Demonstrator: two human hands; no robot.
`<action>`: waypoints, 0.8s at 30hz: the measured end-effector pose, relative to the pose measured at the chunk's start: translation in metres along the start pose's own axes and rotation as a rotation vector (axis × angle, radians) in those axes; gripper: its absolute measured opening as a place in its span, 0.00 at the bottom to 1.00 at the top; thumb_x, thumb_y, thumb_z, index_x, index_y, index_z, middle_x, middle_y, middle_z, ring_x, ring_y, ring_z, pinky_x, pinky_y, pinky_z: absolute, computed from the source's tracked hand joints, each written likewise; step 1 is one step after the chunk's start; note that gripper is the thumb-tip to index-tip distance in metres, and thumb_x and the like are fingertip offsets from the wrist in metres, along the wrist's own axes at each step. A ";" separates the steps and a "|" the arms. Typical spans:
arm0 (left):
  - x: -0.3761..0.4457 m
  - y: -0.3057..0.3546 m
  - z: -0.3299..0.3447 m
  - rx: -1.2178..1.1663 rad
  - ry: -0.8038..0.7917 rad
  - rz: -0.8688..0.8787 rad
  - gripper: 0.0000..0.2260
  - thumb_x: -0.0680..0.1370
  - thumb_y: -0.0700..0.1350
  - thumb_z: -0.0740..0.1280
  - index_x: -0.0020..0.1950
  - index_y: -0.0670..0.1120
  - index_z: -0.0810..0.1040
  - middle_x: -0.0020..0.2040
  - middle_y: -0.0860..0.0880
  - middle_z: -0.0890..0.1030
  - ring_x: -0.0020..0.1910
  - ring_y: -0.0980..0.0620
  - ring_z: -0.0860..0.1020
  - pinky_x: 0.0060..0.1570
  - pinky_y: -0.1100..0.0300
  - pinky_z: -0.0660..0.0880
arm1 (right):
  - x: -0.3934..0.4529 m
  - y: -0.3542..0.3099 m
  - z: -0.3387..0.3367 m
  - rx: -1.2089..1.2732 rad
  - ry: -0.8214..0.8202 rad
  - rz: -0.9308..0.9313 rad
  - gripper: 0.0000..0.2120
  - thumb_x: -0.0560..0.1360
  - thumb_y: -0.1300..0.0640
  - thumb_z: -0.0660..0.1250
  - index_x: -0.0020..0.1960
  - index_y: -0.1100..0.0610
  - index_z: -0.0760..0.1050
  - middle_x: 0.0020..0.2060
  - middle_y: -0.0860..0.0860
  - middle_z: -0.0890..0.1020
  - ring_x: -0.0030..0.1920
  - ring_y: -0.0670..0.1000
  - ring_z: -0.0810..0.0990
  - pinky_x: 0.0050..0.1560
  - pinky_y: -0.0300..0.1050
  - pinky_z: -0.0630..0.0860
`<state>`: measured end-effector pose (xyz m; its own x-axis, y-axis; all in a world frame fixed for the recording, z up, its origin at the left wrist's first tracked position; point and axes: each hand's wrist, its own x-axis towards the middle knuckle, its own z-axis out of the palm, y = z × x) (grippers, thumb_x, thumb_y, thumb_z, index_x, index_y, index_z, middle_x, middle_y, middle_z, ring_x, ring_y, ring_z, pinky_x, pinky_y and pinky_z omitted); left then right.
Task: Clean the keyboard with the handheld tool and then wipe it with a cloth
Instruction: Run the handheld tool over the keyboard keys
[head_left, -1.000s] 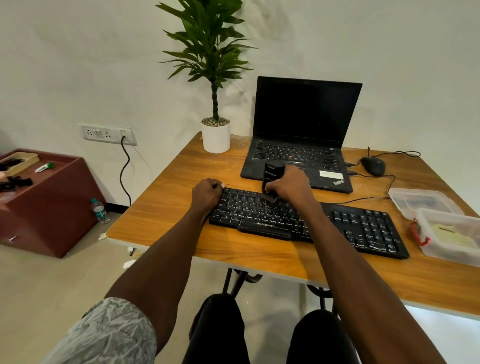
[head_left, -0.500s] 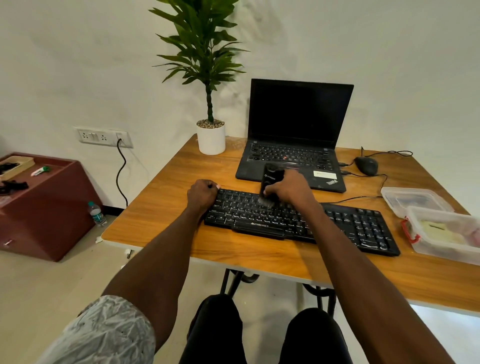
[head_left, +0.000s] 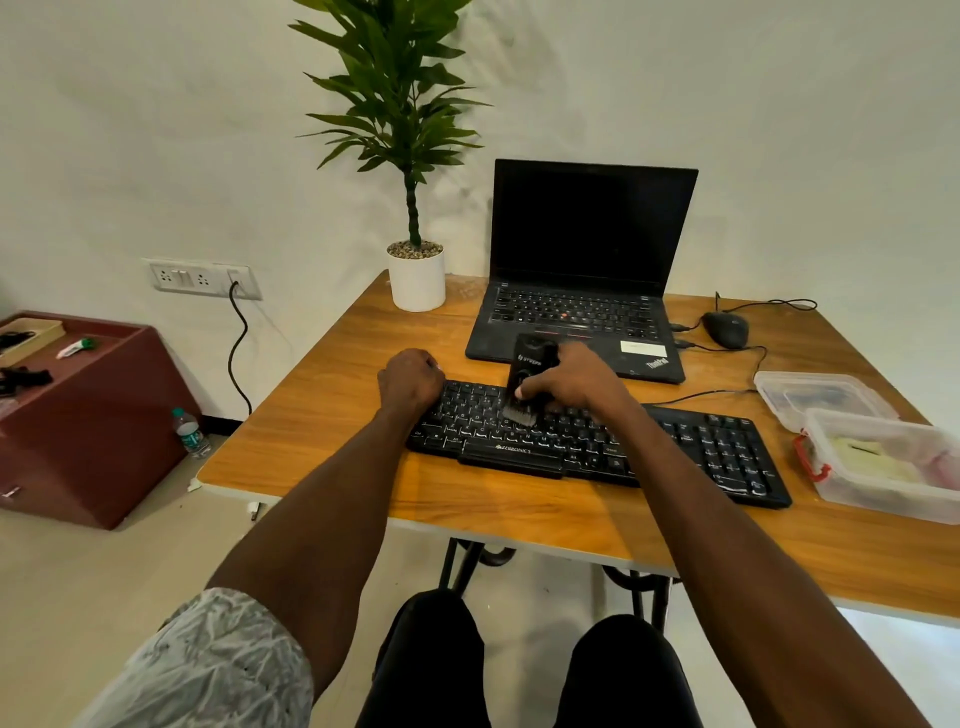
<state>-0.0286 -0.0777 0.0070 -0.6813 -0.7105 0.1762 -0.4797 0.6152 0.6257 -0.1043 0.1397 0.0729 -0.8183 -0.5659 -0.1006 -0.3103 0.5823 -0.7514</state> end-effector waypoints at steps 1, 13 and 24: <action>-0.001 0.006 0.001 0.022 0.000 0.041 0.09 0.77 0.44 0.63 0.49 0.45 0.83 0.50 0.46 0.83 0.52 0.45 0.78 0.58 0.51 0.70 | 0.000 0.003 0.000 -0.018 0.018 0.013 0.22 0.67 0.56 0.77 0.58 0.58 0.74 0.49 0.54 0.82 0.43 0.52 0.83 0.45 0.48 0.82; 0.001 0.065 0.023 0.056 -0.421 0.167 0.09 0.75 0.52 0.71 0.44 0.47 0.85 0.47 0.45 0.84 0.50 0.44 0.80 0.57 0.46 0.75 | -0.004 0.014 -0.014 -0.121 0.269 0.038 0.21 0.67 0.54 0.77 0.56 0.58 0.75 0.49 0.54 0.82 0.43 0.51 0.81 0.44 0.49 0.82; 0.003 0.077 0.027 0.017 -0.504 0.044 0.15 0.71 0.51 0.75 0.42 0.38 0.82 0.46 0.41 0.83 0.43 0.45 0.80 0.48 0.52 0.76 | -0.007 0.019 -0.023 -0.114 0.245 0.038 0.23 0.68 0.54 0.77 0.59 0.58 0.74 0.48 0.53 0.81 0.45 0.51 0.80 0.45 0.48 0.80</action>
<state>-0.0827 -0.0227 0.0350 -0.8814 -0.4330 -0.1889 -0.4504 0.6497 0.6124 -0.1162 0.1685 0.0742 -0.9187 -0.3926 0.0442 -0.3187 0.6702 -0.6703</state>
